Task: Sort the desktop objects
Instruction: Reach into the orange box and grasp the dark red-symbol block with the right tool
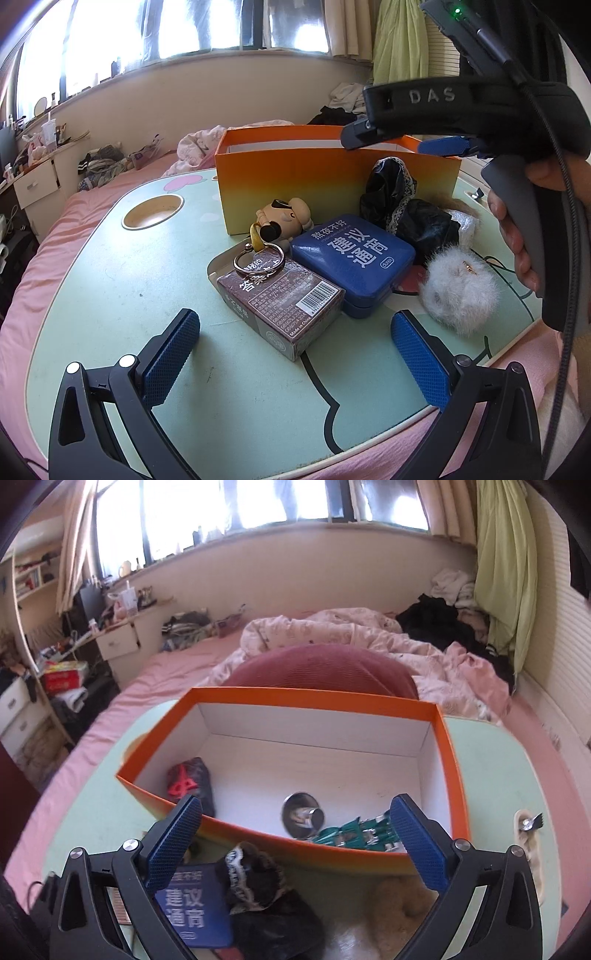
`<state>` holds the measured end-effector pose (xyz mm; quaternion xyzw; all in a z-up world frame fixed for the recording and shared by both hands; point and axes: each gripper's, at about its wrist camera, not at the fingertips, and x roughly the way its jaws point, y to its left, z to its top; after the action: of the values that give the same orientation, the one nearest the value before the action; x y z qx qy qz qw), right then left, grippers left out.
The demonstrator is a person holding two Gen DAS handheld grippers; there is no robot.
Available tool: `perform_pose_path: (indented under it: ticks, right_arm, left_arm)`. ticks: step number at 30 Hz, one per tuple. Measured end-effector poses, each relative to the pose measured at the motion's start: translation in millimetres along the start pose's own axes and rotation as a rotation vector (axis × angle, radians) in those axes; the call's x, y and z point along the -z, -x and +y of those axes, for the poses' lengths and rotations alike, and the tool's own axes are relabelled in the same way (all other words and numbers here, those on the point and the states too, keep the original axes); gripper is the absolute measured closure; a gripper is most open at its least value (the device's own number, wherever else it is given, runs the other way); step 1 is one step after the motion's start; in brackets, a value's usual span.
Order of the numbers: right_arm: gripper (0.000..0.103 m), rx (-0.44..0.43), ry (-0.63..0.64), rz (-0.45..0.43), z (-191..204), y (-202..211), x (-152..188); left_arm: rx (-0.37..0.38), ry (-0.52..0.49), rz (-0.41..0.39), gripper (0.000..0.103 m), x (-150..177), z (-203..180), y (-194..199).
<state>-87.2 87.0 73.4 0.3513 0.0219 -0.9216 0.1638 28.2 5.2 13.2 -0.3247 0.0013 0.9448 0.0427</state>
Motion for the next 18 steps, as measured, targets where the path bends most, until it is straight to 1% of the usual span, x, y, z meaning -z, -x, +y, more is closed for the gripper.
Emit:
perform_pose_path:
  ticks: [6, 18]
  right_arm:
    - [0.001, 0.003, -0.001, -0.008, 2.8, -4.2, 4.1]
    - [0.001, -0.007, 0.002, -0.001, -2.5, -1.9, -0.7]
  left_arm:
    - [0.000, 0.000, -0.001, 0.000, 0.1, 0.0, 0.2]
    - [0.000, 0.000, -0.001, 0.000, 0.4, 0.1, 0.6]
